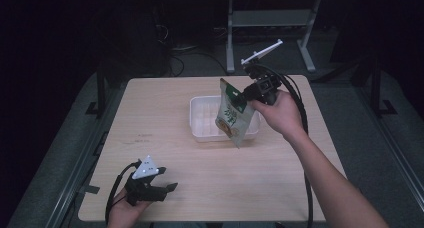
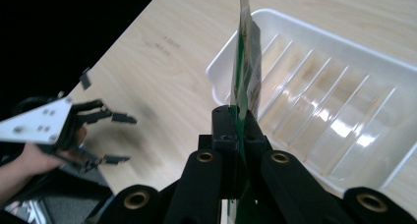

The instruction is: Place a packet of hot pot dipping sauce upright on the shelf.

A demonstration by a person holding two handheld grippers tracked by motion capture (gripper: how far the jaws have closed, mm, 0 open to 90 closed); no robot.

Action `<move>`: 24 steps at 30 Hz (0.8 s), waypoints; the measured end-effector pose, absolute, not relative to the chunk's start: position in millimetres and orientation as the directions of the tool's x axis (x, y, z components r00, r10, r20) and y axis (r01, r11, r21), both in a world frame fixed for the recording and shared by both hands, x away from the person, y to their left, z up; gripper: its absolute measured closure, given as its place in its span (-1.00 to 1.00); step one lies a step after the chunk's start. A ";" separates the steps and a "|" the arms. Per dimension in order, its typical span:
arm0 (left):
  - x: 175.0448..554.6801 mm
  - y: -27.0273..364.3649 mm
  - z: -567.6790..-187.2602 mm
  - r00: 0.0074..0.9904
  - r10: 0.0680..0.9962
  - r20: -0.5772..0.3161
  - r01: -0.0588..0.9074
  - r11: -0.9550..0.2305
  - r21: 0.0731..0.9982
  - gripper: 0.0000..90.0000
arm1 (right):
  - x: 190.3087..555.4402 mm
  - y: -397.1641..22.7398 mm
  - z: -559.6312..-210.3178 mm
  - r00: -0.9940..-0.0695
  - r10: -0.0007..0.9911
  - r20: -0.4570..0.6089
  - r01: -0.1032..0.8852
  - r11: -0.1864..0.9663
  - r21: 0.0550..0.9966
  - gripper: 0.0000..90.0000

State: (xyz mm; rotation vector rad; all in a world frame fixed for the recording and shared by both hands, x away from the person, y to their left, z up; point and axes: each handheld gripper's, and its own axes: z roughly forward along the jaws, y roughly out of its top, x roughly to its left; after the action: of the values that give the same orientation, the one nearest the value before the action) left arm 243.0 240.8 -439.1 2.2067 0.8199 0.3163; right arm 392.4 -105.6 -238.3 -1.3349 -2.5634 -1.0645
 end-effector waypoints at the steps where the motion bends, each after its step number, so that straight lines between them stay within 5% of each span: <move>1: 243.2 240.8 -439.2 0.766 0.643 -0.023 0.459 -0.520 0.720 -0.30 | 395.2 -104.7 -238.6 -0.619 0.703 0.351 0.744 0.381 0.549 0.99; 24: 243.1 242.4 -438.6 0.765 0.645 -0.012 0.451 -0.522 0.724 -0.29 | 451.7 -90.1 -252.8 -0.442 0.822 0.360 0.812 0.196 0.549 0.99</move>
State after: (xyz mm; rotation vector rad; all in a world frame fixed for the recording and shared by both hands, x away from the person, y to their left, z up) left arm 243.1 242.4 -438.6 2.2109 0.8140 0.3333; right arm 451.7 -90.1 -252.8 -1.6667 -2.4400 -1.1059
